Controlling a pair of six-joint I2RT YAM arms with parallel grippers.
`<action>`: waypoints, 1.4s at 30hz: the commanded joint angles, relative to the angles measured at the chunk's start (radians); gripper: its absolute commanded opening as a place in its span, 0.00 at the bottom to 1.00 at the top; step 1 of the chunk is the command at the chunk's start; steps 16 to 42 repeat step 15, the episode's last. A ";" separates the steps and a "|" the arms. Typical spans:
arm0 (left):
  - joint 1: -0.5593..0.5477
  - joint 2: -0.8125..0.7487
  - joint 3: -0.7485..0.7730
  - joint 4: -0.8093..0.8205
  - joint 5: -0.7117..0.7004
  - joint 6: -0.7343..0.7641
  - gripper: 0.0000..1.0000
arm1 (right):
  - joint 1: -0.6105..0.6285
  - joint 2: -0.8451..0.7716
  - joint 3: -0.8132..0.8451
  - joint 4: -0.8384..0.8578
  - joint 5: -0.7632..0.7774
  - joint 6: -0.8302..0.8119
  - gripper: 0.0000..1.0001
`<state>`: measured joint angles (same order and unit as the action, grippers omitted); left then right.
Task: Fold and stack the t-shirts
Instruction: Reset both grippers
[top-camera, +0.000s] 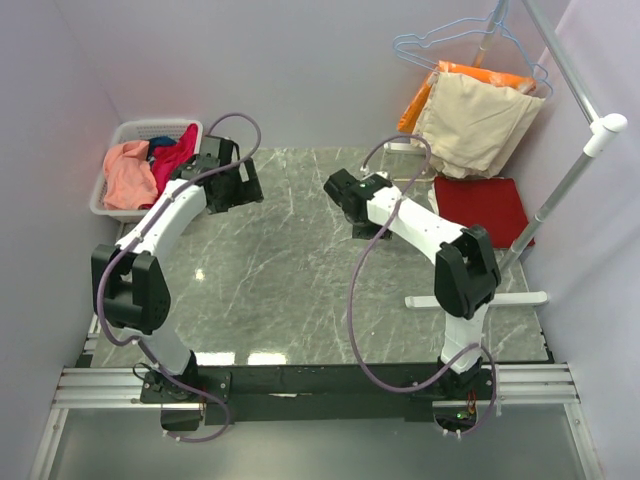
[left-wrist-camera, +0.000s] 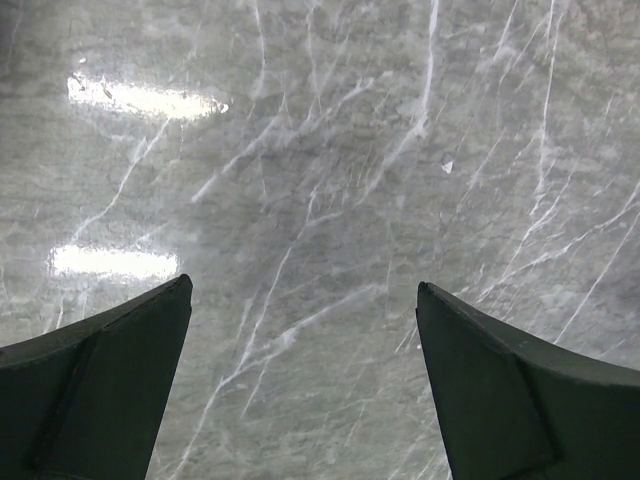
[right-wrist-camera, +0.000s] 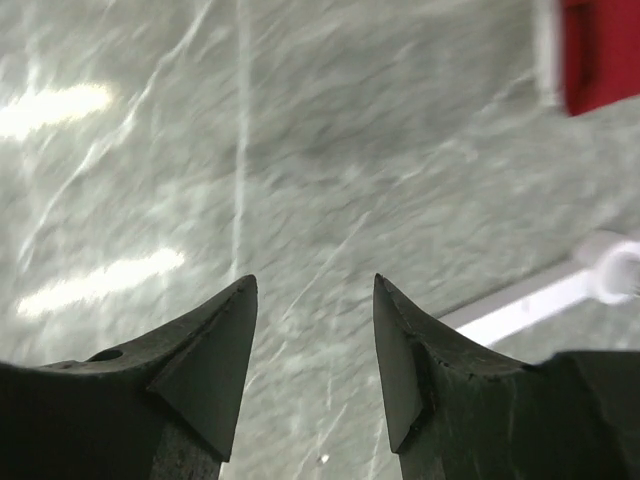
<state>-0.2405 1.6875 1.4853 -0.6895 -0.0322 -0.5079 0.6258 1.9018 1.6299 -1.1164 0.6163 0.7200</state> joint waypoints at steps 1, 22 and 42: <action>-0.026 -0.061 -0.031 0.053 -0.054 0.017 0.99 | 0.002 -0.131 -0.080 0.220 -0.185 -0.086 0.57; -0.085 -0.104 -0.120 0.134 -0.187 -0.015 1.00 | 0.002 -0.096 -0.039 0.345 -0.289 -0.197 0.57; -0.085 -0.104 -0.120 0.134 -0.187 -0.015 1.00 | 0.002 -0.096 -0.039 0.345 -0.289 -0.197 0.57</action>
